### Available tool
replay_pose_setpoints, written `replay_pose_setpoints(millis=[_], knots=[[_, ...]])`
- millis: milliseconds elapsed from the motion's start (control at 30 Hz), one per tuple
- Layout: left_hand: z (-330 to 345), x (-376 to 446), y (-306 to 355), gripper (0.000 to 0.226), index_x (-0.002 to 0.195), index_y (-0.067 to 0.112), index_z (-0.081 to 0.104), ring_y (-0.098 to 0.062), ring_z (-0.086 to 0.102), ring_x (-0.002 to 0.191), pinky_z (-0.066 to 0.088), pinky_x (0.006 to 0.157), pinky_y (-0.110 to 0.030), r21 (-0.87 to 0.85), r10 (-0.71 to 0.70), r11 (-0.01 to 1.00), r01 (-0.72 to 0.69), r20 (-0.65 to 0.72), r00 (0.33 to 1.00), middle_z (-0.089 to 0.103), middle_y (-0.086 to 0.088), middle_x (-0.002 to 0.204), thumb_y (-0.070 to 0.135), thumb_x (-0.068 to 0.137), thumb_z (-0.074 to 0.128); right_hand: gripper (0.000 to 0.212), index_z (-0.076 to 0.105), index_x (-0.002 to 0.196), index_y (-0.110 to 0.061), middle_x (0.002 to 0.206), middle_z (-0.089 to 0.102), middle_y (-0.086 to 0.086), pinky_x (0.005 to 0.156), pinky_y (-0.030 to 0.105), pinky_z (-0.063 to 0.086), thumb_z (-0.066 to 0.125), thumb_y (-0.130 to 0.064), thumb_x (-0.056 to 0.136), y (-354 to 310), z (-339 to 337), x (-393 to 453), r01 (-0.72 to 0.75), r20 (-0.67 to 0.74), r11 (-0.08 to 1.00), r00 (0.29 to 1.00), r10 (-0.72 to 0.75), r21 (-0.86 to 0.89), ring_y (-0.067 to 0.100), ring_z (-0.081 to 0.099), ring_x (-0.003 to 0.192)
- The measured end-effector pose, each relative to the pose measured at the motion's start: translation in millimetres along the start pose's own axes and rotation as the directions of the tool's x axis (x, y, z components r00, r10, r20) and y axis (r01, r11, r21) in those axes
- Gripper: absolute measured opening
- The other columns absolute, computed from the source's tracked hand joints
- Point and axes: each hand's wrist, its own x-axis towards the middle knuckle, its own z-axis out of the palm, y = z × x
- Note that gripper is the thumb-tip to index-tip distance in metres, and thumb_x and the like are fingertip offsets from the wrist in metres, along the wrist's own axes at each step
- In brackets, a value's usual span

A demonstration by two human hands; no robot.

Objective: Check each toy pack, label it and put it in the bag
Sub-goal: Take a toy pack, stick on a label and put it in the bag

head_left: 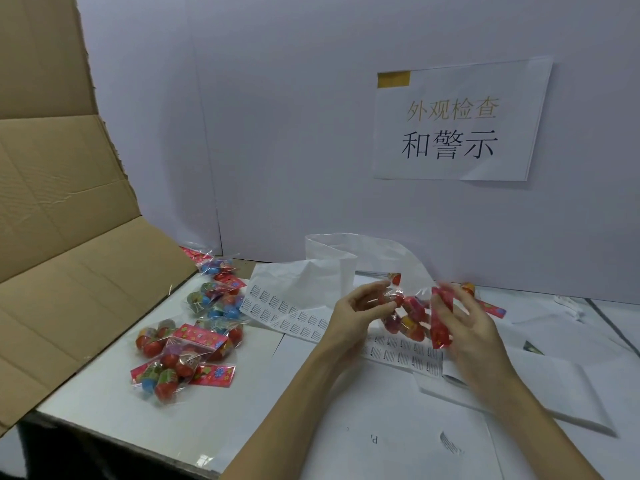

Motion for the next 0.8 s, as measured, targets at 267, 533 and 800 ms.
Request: replay_pose_setpoints(millis=[267,533,800], knots=[[2.2,-4.2,-2.1,0.027,0.107,0.015,0.081,-0.025,0.074,0.107,0.054,0.102,-0.032,0.121,0.071,0.991,-0.064,-0.053,0.996,0.079,-0.012,0.106,0.035,0.09,0.081,0.027,0.082,0.102,-0.015,0.098,0.081,0.007,0.101,0.054,0.056,0.08,-0.036,0.084,-1.1,2.8,-5.6,-0.057,-0.124,0.995,0.991,0.047,-0.076,0.024,0.079,0.093],[7.9,-4.2,-3.9,0.022,0.098,0.002,0.08,-0.021,0.072,0.087,0.059,0.084,-0.03,0.035,0.016,0.999,-0.01,-0.176,0.984,0.077,-0.013,0.093,0.024,0.094,0.077,0.022,0.083,0.1,-0.014,0.103,0.08,0.013,0.086,0.051,0.062,0.076,-0.031,0.089,-2.1,4.9,-4.9,-0.188,-0.105,0.98,0.975,0.195,0.07,0.03,0.078,0.093],[2.6,-3.2,-2.6,0.015,0.091,0.011,0.082,-0.017,0.073,0.076,0.057,0.068,-0.024,0.06,0.06,0.997,-0.045,-0.276,0.959,0.078,-0.009,0.086,0.021,0.097,0.072,0.022,0.076,0.118,-0.016,0.104,0.081,0.004,0.089,0.039,0.062,0.072,-0.021,0.097,1.8,-3.1,-3.1,-0.076,0.096,0.969,0.99,0.101,-0.235,0.024,0.077,0.1]])
